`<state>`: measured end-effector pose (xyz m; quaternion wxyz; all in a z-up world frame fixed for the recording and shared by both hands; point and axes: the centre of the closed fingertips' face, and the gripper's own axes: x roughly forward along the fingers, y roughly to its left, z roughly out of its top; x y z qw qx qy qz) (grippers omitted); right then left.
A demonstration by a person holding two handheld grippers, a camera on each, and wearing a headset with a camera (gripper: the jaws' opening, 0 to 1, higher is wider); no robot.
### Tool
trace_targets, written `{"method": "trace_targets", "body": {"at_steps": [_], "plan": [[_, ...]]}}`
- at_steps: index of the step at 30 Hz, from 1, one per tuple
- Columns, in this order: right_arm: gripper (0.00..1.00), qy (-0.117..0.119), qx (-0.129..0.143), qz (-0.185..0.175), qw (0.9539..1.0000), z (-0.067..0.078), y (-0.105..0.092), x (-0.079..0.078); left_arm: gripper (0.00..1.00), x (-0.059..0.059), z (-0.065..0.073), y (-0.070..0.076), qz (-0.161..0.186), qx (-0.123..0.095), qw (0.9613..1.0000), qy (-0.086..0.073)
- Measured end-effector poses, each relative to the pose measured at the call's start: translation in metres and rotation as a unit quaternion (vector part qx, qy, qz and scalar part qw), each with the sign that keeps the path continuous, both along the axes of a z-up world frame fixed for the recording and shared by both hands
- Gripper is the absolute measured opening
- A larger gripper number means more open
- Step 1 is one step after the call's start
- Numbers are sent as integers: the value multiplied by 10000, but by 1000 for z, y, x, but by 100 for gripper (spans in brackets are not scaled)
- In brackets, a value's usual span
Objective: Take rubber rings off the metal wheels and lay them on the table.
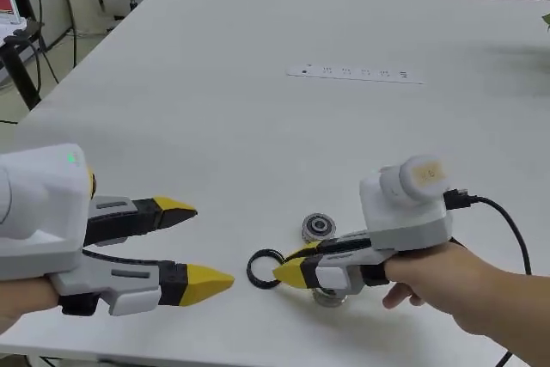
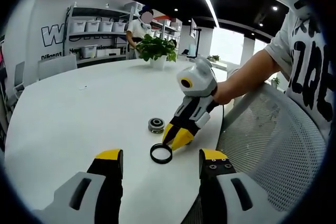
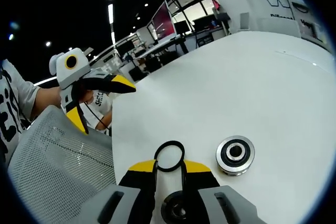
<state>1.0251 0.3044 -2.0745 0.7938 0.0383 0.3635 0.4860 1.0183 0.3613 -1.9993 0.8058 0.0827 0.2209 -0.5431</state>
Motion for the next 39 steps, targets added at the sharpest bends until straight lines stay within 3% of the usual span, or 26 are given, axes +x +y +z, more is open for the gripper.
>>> {"method": "trace_targets", "body": {"at_steps": [9, 16, 39], "plan": [[23, -505, -372, 370, 9973, -1, 1, -4, 56, 0, -1, 0, -3, 12, 10000, 7], [25, -643, -368, 379, 9965, 2, 1, -2, 56, 0, 0, 0, -12, 21, 10000, 1], [24, -654, -365, 356, 9966, 6, 0, -2, 56, -6, 2, 3, 21, 31, 10000, -9]]}}
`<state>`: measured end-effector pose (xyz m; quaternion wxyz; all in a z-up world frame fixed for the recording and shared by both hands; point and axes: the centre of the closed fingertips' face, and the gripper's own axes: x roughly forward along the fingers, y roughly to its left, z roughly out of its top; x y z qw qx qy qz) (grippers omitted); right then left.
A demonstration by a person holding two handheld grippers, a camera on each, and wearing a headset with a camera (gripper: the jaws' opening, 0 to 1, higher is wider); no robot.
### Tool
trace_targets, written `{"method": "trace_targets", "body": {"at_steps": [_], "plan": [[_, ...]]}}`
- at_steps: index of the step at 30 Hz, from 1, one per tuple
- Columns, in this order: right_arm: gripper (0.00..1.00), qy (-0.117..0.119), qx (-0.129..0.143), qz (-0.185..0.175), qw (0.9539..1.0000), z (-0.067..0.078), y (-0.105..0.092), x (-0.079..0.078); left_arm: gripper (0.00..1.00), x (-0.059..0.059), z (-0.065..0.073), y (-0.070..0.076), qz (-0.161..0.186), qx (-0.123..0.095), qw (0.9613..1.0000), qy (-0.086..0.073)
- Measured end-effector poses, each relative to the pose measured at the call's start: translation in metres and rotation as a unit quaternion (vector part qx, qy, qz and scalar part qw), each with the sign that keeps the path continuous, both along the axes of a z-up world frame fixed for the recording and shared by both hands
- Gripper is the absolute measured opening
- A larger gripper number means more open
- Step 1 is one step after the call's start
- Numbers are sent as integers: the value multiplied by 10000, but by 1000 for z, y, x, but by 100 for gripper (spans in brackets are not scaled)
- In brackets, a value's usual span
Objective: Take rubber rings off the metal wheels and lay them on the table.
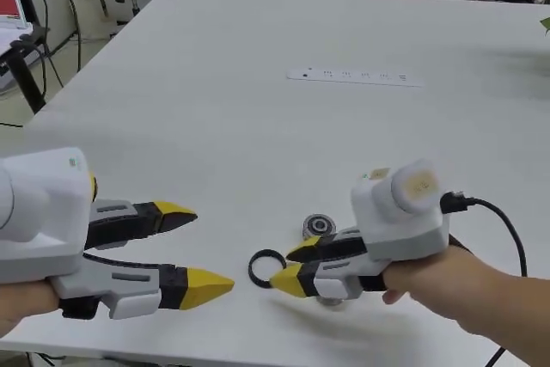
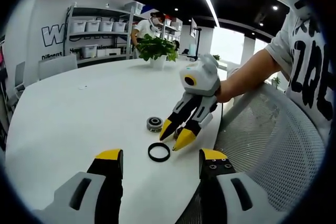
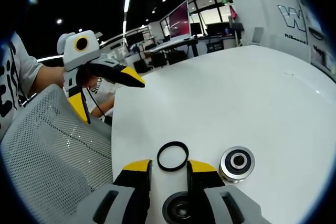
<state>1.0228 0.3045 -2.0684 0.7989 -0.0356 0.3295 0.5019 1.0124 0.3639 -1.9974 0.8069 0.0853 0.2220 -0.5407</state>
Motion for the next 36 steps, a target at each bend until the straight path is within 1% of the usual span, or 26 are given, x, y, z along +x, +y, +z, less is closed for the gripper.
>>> {"method": "trace_targets", "body": {"at_steps": [9, 15, 20, 23, 29, 32, 36], "plan": [[25, -129, 23, -91, 9999, 15, -8, 4, 56, 3, 8, -3, -15, -46, 10000, -85], [26, -205, 144, -262, 9993, 31, -18, 6, 56, 4, 14, -7, -52, -93, 9998, -137], [27, -243, 231, -397, 9986, 40, -28, 5, 56, 4, 18, -9, -79, -129, 9998, -153], [29, -249, 284, -472, 9982, 44, -33, 3, 56, 4, 20, -9, -100, -140, 9997, -178], [33, -329, 286, -544, 9976, 52, -45, -2, 56, 4, 23, -9, -125, -115, 9996, -225], [37, -355, 353, -599, 9969, 56, -49, -4, 56, 3, 25, -10, -132, -122, 9996, -236], [40, -444, 320, -656, 9963, 60, -57, -8, 56, 2, 26, -10, -142, -111, 9995, -240]]}}
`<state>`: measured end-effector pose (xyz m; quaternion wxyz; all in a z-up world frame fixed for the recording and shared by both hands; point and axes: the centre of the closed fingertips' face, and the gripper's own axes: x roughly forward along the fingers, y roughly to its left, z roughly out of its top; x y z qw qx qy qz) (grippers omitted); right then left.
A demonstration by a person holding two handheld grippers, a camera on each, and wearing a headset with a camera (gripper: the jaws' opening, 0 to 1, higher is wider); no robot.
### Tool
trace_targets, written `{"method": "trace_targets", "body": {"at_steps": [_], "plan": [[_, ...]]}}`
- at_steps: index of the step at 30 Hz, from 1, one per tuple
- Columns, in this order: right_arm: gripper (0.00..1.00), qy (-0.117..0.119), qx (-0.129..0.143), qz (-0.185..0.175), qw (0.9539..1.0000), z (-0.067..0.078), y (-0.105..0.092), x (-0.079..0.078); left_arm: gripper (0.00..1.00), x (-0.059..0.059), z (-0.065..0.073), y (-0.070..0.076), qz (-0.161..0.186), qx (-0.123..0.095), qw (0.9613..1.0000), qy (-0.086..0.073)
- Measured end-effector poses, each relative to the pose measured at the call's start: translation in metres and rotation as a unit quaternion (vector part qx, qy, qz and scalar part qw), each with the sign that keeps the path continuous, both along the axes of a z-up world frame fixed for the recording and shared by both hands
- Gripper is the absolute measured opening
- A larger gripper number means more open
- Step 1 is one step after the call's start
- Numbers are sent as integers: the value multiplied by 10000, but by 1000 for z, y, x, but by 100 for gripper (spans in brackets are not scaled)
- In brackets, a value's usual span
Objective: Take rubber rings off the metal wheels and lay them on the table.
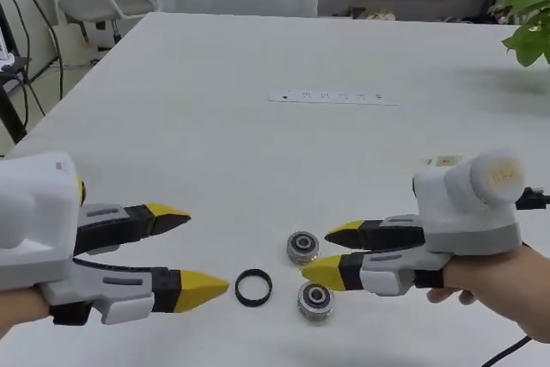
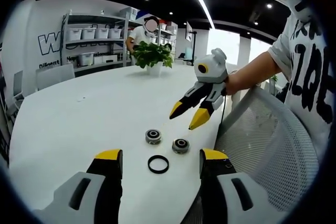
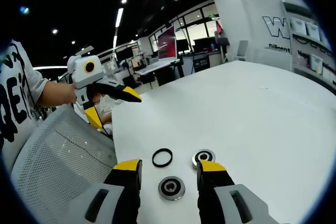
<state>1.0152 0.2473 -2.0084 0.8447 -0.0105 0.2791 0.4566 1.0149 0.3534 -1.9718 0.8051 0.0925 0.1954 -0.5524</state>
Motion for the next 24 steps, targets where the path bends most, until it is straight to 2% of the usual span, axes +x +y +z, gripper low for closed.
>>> {"method": "trace_targets", "body": {"at_steps": [9, 16, 23, 24], "plan": [[48, -99, -41, -178, 9998, 6, -22, -8, 58, -4, 5, -4, -40, 22, 10000, -38], [54, -207, -98, -270, 9994, 11, -37, -16, 60, -6, 10, -7, -71, 67, 9999, -127], [59, -246, -145, -331, 9990, 13, -45, -23, 65, -7, 12, -10, -104, 115, 9998, -157], [60, -289, -210, -338, 9988, 14, -50, -29, 65, -9, 13, -12, -125, 131, 9997, -168]]}}
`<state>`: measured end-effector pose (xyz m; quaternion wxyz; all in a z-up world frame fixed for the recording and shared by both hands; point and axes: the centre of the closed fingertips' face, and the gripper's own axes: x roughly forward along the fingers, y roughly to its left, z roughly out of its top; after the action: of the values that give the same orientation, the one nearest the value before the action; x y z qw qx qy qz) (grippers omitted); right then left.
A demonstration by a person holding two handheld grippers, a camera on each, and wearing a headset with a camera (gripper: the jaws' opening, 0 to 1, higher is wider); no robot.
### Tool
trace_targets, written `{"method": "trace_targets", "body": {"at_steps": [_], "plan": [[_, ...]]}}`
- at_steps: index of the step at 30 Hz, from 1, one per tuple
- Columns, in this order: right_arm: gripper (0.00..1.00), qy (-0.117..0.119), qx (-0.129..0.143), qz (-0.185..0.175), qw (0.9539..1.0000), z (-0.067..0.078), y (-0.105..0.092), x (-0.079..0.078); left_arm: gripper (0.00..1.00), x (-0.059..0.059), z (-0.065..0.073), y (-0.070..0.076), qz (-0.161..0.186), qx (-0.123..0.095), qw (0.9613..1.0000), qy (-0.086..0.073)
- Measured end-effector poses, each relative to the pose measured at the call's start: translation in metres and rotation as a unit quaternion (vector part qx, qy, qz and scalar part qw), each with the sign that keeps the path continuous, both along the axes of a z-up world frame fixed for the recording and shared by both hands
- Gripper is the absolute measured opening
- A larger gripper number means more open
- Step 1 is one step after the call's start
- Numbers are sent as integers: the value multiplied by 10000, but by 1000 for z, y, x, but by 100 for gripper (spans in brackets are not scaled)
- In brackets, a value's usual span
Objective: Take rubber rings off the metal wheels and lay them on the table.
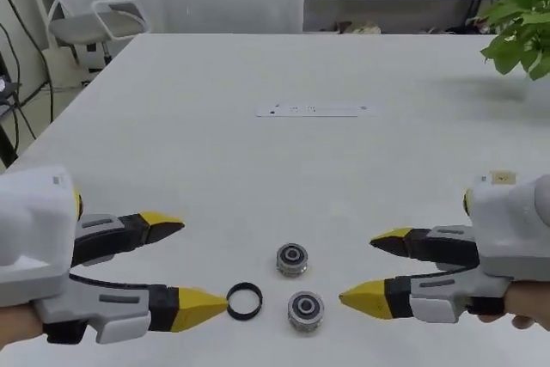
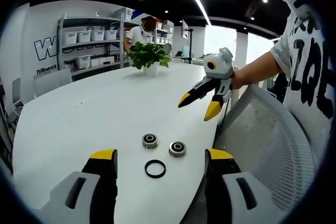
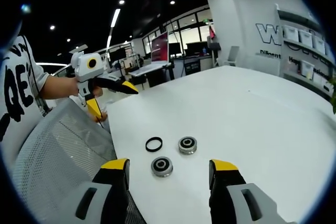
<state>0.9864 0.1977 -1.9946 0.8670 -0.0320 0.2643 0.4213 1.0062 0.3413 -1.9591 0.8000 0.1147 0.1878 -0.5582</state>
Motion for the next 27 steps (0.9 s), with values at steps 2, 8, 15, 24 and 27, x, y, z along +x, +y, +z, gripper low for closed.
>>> {"method": "trace_targets", "body": {"at_steps": [2, 8, 15, 24, 27], "plan": [[61, -24, -29, -12, 10000, 0, -3, -3, 66, 0, 1, -1, -4, 9, 10000, -15], [66, -12, -13, -132, 9999, 1, -12, -9, 67, 0, 1, -3, 0, 21, 10000, -17], [67, -21, -16, -258, 9997, 2, -20, -13, 68, -3, -1, -5, 20, 15, 10000, 34], [69, -53, -53, -280, 9996, 0, -22, -12, 68, -5, -3, -6, 16, 37, 10000, 75], [69, -59, -57, -276, 9996, -1, -23, -12, 69, -5, -4, -5, 10, 64, 10000, 67]]}}
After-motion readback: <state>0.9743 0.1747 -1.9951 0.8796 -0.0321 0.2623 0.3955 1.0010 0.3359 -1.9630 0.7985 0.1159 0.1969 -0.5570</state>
